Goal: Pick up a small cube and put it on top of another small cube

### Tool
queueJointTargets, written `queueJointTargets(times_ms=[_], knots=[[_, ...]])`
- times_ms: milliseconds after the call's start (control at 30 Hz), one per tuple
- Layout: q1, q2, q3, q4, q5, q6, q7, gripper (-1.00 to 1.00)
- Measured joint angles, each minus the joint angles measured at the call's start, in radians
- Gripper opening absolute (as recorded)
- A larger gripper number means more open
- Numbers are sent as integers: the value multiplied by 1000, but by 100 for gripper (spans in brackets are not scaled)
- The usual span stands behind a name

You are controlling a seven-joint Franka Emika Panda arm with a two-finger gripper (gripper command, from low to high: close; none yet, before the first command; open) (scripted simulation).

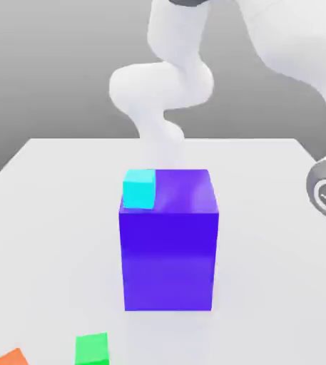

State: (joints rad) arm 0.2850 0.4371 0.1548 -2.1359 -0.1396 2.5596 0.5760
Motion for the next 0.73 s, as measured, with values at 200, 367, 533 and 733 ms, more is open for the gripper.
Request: queueJointTargets(times_ms=[200,367,533,733], knots=[[-148,-112,-116,-112,85,7,42,-100],[-275,-183,-221,-204,159,30,77,-100],[-355,-104,-262,-217,221,123,76,100],[-367,-117,-276,-221,224,113,83,100]])
